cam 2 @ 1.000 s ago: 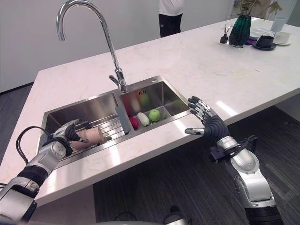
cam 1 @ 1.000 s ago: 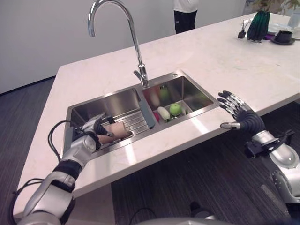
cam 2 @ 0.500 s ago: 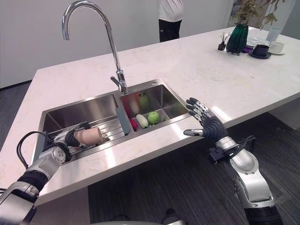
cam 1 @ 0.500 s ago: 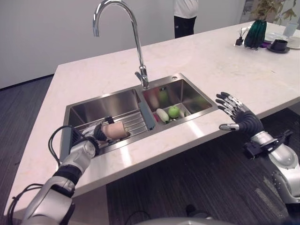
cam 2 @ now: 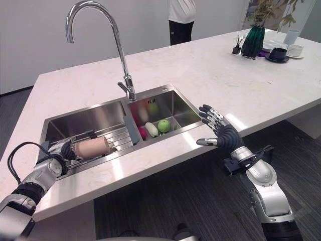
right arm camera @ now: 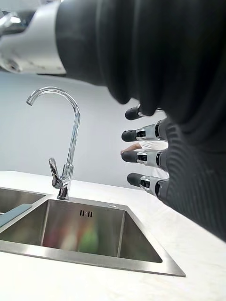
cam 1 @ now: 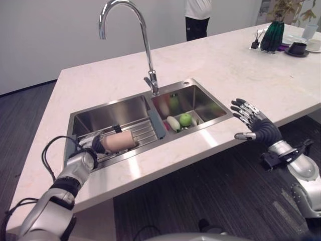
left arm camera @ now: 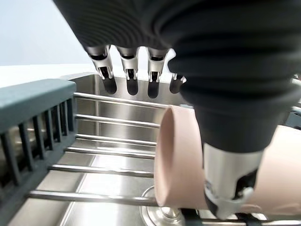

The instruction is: Place the dishes in the dishwasher.

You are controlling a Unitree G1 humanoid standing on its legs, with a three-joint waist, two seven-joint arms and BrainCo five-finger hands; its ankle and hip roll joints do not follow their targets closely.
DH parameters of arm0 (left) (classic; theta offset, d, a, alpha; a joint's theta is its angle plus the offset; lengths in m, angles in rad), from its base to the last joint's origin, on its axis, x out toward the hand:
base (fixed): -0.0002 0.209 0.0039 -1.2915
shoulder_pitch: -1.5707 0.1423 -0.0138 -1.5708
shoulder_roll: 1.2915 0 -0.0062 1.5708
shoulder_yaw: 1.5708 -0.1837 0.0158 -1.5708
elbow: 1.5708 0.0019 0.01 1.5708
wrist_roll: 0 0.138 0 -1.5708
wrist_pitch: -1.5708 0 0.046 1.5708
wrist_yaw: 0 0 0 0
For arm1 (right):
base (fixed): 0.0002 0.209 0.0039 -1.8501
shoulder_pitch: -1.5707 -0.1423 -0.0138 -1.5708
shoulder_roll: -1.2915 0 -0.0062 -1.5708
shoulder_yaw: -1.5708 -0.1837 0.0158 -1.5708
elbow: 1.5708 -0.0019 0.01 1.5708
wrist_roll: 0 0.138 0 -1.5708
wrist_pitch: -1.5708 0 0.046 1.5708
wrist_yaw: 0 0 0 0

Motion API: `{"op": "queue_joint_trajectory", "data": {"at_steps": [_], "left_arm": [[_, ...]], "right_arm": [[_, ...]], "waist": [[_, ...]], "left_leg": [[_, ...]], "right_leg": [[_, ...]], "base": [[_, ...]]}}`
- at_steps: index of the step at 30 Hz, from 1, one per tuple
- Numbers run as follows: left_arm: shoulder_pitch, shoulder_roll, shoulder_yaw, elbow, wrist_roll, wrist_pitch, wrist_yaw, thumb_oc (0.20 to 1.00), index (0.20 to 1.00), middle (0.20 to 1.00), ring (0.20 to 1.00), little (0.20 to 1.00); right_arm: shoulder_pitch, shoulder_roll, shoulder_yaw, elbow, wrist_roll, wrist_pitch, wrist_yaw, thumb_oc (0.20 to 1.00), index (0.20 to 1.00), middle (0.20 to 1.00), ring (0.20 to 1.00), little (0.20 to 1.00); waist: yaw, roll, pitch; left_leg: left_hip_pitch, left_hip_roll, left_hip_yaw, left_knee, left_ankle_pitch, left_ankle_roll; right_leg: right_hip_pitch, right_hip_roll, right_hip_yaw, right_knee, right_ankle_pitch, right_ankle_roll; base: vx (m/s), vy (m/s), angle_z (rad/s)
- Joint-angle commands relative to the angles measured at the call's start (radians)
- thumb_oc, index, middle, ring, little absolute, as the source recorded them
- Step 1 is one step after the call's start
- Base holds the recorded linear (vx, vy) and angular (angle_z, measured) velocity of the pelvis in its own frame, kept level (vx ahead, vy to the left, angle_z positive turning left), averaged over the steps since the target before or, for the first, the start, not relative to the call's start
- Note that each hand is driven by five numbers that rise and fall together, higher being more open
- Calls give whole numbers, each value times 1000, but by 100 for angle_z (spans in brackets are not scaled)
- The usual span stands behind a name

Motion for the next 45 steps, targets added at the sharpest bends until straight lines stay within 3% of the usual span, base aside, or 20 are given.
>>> {"op": "queue_joint_trajectory", "data": {"at_steps": [1, 29, 35, 42, 43, 44, 45], "left_arm": [[-120, 79, 40, 39, 58, -26, 30, 1000, 1000, 1000, 1000, 1000], [-98, 80, 8, 72, 109, -40, -12, 1000, 1000, 1000, 1000, 1000], [-110, 90, -1, 134, 131, -56, -10, 1000, 1000, 1000, 1000, 1000], [-101, 14, -23, 203, 72, 14, 8, 1000, 1000, 1000, 1000, 1000], [-93, 4, -20, 211, 61, 4, 19, 570, 570, 570, 570, 570], [-91, -4, -18, 212, 70, -10, 42, 200, 200, 200, 200, 200], [-92, -9, -19, 221, 83, -17, 33, 200, 200, 200, 200, 200]], "right_arm": [[-63, -28, -25, -23, 56, -50, -5, 1000, 1000, 1000, 1000, 1000], [-21, -76, -58, -44, 43, -28, 31, 1000, 1000, 1000, 1000, 1000], [-14, -109, -80, -58, 57, -9, 69, 1000, 1000, 1000, 1000, 1000], [-41, -189, -125, -48, 63, 8, 91, 1000, 1000, 1000, 1000, 1000], [-43, -200, -130, -49, 59, 11, 94, 1000, 1000, 1000, 1000, 1000], [-45, -210, -136, -50, 62, 15, 97, 1000, 1000, 1000, 1000, 1000], [-46, -222, -147, -47, 65, 20, 104, 1000, 1000, 1000, 1000, 1000]], "waist": [[9, 9, -12], [-32, 6, 4], [-58, 17, 20], [-103, 62, 57], [-109, 70, 62], [-115, 74, 64], [-123, 81, 67]], "left_leg": [[3, 79, 49, 12, -20, -17], [14, 73, 76, 12, -22, -8], [10, 71, 85, 12, -19, -12], [-8, 50, 77, 12, -11, -24], [-9, 46, 75, 12, -10, -26], [-9, 43, 75, 12, -10, -27], [-9, 41, 80, 12, -11, -30]], "right_leg": [[48, -59, -10, 8, -82, 78], [38, -50, 37, 8, -75, 79], [27, -47, 58, 8, -73, 78], [-15, -61, 93, 21, -69, 78], [-20, -63, 99, 21, -68, 78], [-24, -65, 103, 22, -67, 78], [-27, -69, 106, 22, -67, 79]], "base": [[60, -15, -2], [50, -2, -3], [52, 7, -11], [50, 101, -6], [66, 168, -4], [52, 130, -3], [22, 127, -3]]}}
